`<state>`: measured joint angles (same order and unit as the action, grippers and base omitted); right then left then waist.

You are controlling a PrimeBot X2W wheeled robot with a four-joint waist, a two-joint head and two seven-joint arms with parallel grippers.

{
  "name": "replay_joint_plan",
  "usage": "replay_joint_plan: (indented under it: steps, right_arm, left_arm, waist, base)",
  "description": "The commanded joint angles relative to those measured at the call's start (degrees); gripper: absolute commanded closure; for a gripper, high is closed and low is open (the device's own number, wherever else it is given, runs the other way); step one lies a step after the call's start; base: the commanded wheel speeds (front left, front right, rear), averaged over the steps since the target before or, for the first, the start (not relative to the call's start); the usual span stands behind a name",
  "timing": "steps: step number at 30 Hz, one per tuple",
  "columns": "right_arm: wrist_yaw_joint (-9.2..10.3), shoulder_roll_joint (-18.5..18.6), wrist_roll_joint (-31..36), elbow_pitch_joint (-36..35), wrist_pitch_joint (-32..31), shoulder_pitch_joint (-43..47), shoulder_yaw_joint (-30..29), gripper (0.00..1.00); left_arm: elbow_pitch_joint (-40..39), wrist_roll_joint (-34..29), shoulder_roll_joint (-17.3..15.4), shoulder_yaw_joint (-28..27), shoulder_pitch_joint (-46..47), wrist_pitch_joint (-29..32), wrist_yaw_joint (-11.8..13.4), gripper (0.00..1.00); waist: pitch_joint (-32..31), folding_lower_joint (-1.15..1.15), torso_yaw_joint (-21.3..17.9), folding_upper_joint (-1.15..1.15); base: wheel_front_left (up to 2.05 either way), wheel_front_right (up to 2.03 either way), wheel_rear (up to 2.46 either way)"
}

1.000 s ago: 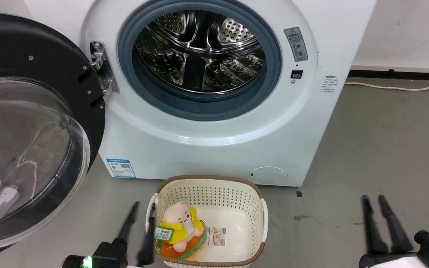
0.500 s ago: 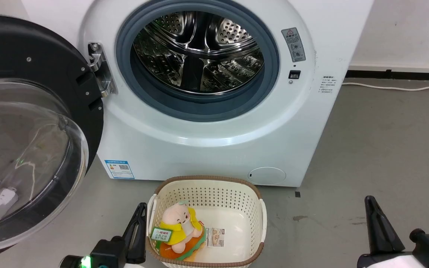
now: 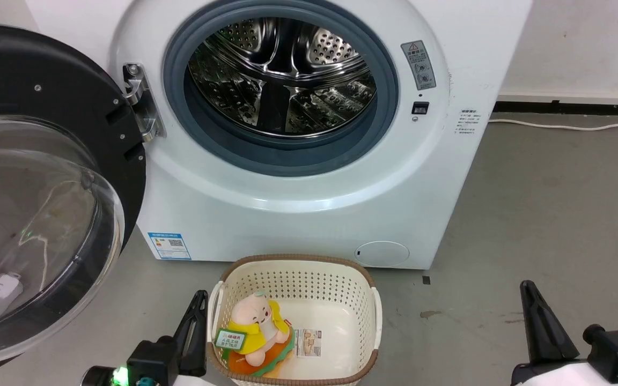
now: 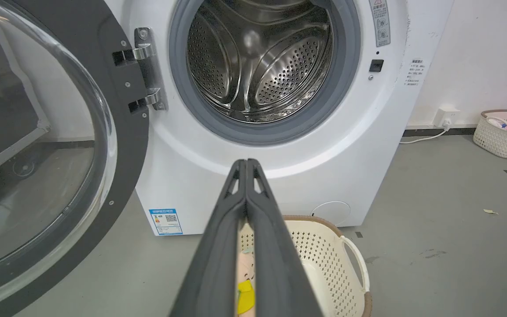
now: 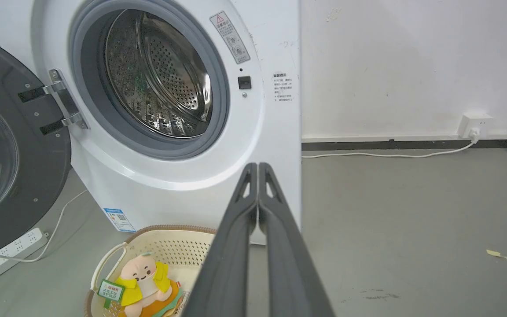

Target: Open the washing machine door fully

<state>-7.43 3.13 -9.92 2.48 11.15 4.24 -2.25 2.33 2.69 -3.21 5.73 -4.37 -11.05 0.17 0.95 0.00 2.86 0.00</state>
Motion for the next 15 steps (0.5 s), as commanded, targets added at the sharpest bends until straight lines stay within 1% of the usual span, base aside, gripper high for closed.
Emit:
replay_joint_plan:
  steps: [1,15]
  right_arm:
    - [-0.01,-0.06,0.55,-0.43,-0.25,-0.69,0.15,1.00]
    - [-0.02,-0.09,1.96,-0.74,-1.90,-1.22,0.47,1.00]
  left_arm:
    - [-0.15,-0.37,0.02,-0.28,0.93,0.23,-0.04,1.00]
    - [-0.48,-0.72,0.07,-1.10,1.45,1.87,-0.06,1.00]
  waist:
    - [-0.01,0.00,-0.02,0.00]
    - [-0.15,0.00,-0.45,0.00]
  base:
    - [0.00,0.00,0.00]
    - [0.00,0.00,0.00]
